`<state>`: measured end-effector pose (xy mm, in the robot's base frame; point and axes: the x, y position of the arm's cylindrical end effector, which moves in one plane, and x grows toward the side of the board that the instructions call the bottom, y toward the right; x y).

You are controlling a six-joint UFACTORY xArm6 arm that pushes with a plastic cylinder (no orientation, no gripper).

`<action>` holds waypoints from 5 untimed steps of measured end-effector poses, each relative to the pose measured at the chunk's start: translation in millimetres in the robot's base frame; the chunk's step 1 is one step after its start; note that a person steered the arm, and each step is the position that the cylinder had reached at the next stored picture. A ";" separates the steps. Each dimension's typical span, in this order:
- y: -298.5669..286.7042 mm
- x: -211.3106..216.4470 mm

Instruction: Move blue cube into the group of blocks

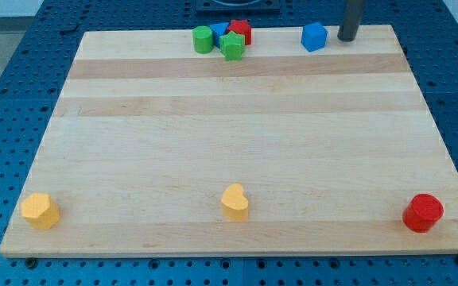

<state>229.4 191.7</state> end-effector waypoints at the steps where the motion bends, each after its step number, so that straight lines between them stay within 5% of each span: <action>1: -23.5 0.5; 5: -66.2 -2.3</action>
<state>227.0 125.5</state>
